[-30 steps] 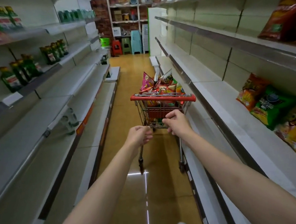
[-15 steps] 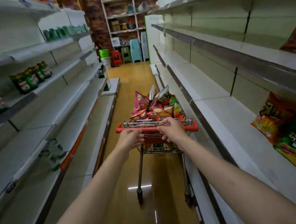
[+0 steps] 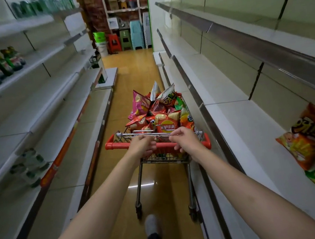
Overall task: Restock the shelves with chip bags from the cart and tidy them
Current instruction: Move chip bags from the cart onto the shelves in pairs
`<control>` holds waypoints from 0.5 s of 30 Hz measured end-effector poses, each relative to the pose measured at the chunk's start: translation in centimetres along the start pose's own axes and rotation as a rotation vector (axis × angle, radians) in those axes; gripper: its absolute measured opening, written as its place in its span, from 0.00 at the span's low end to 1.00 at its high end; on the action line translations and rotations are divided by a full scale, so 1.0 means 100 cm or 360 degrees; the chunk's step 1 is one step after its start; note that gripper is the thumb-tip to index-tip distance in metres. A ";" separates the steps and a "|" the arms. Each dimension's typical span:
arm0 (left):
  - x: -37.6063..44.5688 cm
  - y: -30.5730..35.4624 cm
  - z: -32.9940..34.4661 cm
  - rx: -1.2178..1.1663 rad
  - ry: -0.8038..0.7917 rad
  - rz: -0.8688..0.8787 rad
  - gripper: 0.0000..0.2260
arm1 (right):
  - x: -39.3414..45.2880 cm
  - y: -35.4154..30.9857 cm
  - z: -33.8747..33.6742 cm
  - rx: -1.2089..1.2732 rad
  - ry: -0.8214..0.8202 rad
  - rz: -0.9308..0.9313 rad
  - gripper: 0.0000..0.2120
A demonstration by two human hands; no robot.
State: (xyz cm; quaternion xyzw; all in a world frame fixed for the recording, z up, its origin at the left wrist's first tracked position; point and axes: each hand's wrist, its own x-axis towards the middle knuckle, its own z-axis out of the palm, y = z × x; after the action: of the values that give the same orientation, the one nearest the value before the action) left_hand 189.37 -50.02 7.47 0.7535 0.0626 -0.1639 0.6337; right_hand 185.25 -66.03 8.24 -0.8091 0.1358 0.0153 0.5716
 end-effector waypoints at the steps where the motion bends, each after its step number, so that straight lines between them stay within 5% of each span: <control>1: 0.013 0.002 0.004 -0.0004 -0.0031 -0.0003 0.04 | 0.011 0.001 -0.002 0.0001 0.0010 0.0008 0.02; 15: 0.231 0.050 0.018 0.0134 -0.0247 -0.0037 0.03 | 0.216 -0.014 -0.008 -0.0131 0.0187 0.0170 0.05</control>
State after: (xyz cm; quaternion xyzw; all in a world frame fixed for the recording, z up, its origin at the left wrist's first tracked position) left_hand 212.30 -55.30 4.32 0.7637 0.0151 -0.2317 0.6024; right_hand 206.22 -70.68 5.89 -0.8230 0.2114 0.0038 0.5273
